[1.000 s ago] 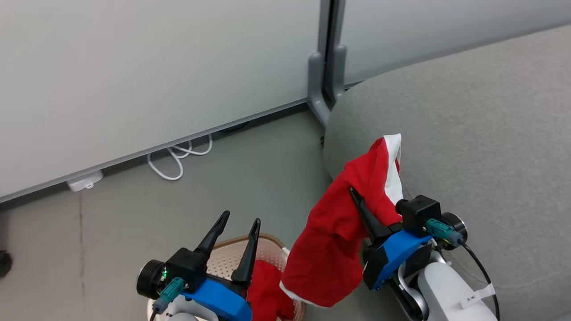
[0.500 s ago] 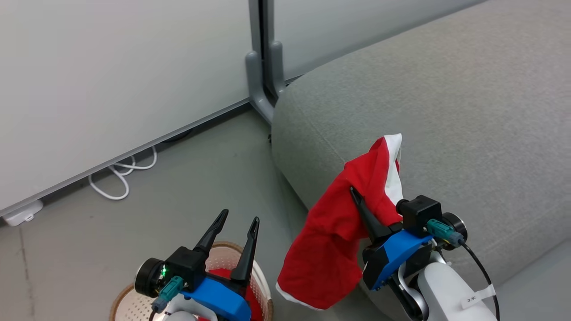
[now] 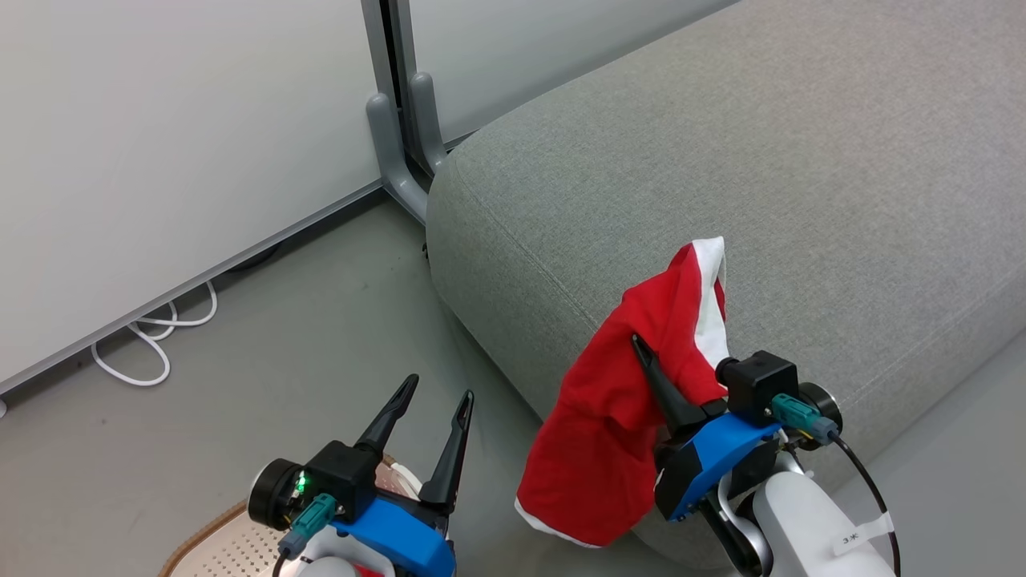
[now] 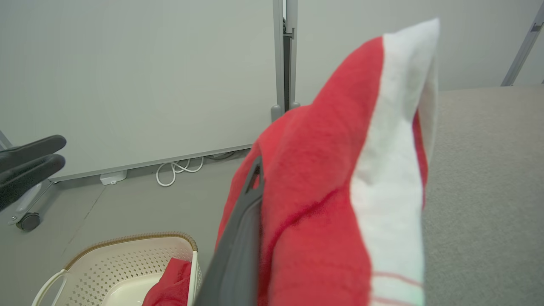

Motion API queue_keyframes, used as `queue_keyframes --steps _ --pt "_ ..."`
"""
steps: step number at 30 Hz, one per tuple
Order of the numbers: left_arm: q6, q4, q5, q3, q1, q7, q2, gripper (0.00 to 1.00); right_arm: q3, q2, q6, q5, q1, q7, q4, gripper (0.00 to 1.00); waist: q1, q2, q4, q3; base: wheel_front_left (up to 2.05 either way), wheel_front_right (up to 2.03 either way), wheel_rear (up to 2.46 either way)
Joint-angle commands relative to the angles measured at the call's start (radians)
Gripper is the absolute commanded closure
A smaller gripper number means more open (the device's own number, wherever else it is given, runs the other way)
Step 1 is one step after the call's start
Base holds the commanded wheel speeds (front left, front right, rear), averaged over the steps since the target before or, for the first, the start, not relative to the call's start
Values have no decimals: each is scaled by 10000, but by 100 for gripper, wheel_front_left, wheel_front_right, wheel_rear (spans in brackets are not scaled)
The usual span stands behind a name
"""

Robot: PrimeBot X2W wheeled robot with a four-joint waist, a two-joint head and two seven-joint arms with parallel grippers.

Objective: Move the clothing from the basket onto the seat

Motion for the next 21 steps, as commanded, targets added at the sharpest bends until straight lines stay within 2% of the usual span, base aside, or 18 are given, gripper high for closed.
queue_keyframes --steps 1,11,15,21 --pt "-12 55 -48 -23 -136 -48 82 0 -48 -26 5 -25 108 -64 -53 100 0 -1 -5 20 0 0 0" --pt "-12 47 -92 -104 -128 -48 143 0 -263 -29 3 153 -18 184 80 100 0 -1 50 63 0 0 0" --pt "-12 -47 -20 -132 -230 -48 180 0 -839 -21 3 256 -541 460 -40 100 0 -1 178 261 0 0 0" --pt "-12 -202 92 -289 -549 -48 398 0 -2333 -164 5 -502 -1582 773 -496 100 0 -1 519 872 0 0 0"
